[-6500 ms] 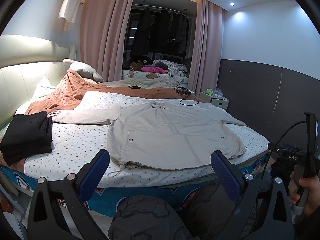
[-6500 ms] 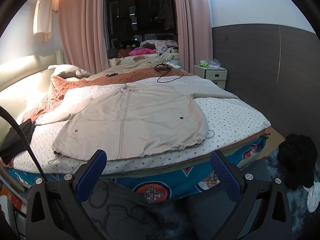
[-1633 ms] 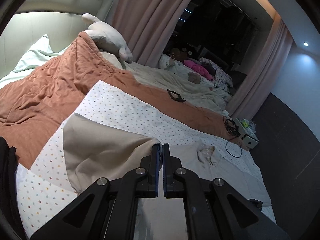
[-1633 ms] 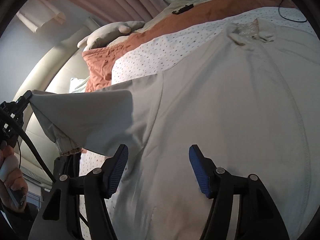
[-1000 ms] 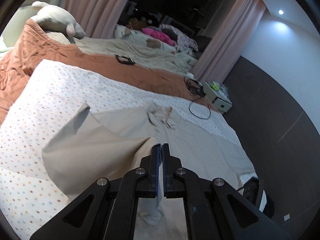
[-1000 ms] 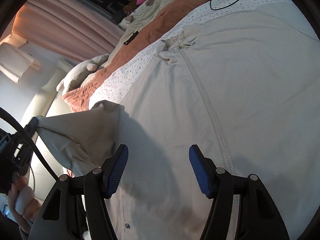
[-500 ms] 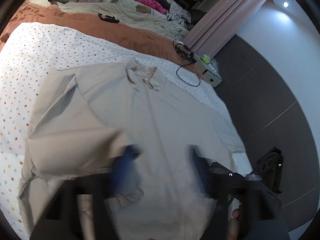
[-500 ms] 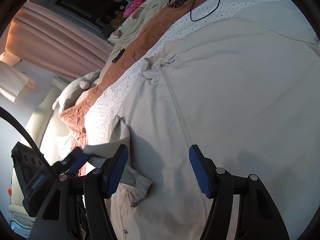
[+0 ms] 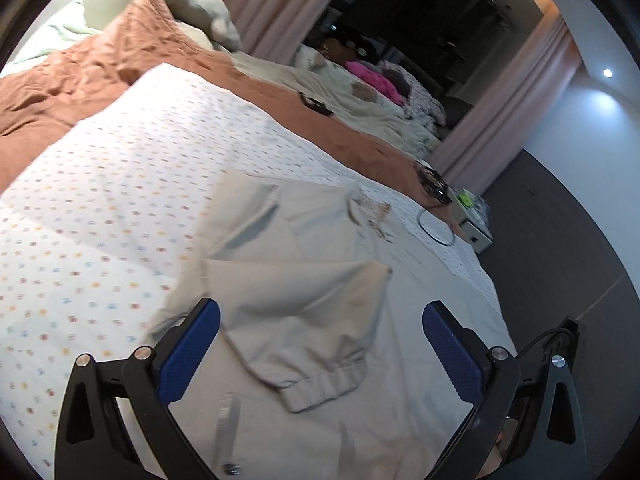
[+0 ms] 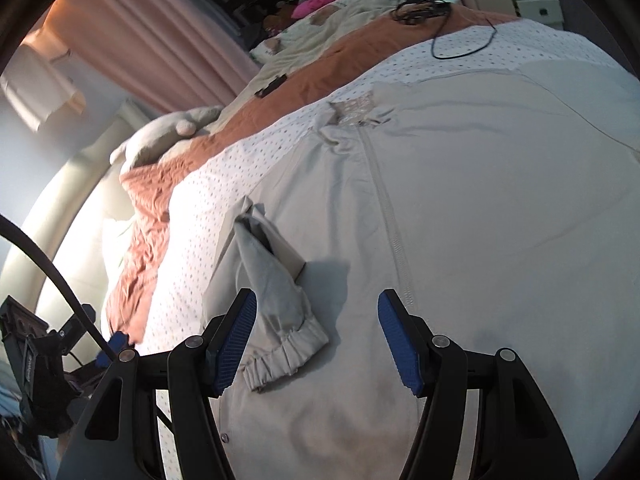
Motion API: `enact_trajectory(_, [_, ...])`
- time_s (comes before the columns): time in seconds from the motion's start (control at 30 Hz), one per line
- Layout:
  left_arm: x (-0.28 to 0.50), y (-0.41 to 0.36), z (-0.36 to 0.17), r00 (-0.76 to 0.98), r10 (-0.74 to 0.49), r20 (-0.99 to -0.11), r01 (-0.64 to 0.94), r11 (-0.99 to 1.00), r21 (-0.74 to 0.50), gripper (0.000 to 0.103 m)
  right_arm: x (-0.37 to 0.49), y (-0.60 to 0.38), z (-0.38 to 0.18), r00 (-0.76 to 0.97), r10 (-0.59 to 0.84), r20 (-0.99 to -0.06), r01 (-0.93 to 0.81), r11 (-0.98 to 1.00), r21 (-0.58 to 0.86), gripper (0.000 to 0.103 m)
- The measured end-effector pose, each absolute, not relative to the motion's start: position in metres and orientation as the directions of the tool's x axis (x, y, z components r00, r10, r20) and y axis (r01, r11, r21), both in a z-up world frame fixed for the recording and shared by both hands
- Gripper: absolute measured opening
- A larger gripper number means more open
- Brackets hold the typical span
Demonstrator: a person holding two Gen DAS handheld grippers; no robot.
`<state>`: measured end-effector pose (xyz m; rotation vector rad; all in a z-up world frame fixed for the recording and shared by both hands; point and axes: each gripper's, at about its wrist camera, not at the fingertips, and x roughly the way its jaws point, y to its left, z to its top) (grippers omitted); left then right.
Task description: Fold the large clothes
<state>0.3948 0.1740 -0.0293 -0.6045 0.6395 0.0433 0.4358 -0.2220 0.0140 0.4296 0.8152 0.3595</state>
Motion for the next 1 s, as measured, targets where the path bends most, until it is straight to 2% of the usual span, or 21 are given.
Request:
enact_trajectory(0.07, [0.384, 0.186, -0.035, 0.812, -0.11, -0.573, -0.242, 0.83, -0.503, 0.1, 0.436, -0.208, 0.016, 0.627, 0.458, -0.63, -0.177, 0.872, 0.457, 0.061])
enact_trajectory(0.2, [0.379, 0.21, -0.052, 0.799, -0.111, -0.591, -0.27, 0.812, -0.517, 0.081, 0.437, -0.175, 0.015, 0.603, 0.454, -0.656, -0.256, 0.889, 0.38, 0.061])
enact_trajectory(0.3, [0.378, 0.225, -0.065, 0.786, -0.118, -0.607, -0.289, 0.798, -0.529, 0.074, 0.44, -0.149, 0.01, 0.585, 0.444, -0.679, -0.324, 0.895, 0.306, 0.061])
enact_trajectory(0.57, [0.371, 0.258, -0.096, 0.726, -0.11, -0.679, -0.335, 0.806, -0.489, 0.069, 0.45, -0.093, -0.018, 0.514, 0.38, -0.769, -0.426, 0.891, 0.156, 0.062])
enact_trajectory(0.63, [0.369, 0.266, -0.101, 0.72, -0.113, -0.685, -0.35, 0.793, -0.499, 0.065, 0.454, -0.081, -0.027, 0.5, 0.353, -0.79, -0.435, 0.892, 0.124, 0.075])
enact_trajectory(0.67, [0.368, 0.269, -0.103, 0.718, -0.116, -0.686, -0.356, 0.786, -0.505, 0.062, 0.456, -0.073, -0.03, 0.498, 0.34, -0.798, -0.441, 0.892, 0.104, 0.076])
enact_trajectory(0.9, [0.363, 0.283, -0.108, 0.709, -0.111, -0.697, -0.374, 0.778, -0.505, 0.062, 0.473, -0.042, -0.063, 0.455, 0.238, -0.858, -0.445, 0.895, 0.013, 0.076])
enact_trajectory(0.93, [0.363, 0.284, -0.109, 0.707, -0.111, -0.699, -0.374, 0.78, -0.502, 0.062, 0.476, -0.042, -0.062, 0.467, 0.237, -0.852, -0.44, 0.898, 0.009, 0.072])
enact_trajectory(0.97, [0.364, 0.284, -0.109, 0.705, -0.109, -0.701, -0.373, 0.784, -0.497, 0.062, 0.477, -0.042, -0.06, 0.479, 0.232, -0.846, -0.43, 0.903, 0.003, 0.061])
enact_trajectory(1.0, [0.366, 0.282, -0.109, 0.702, -0.109, -0.703, -0.371, 0.787, -0.492, 0.062, 0.479, -0.044, -0.059, 0.492, 0.216, -0.843, -0.416, 0.909, -0.01, 0.037])
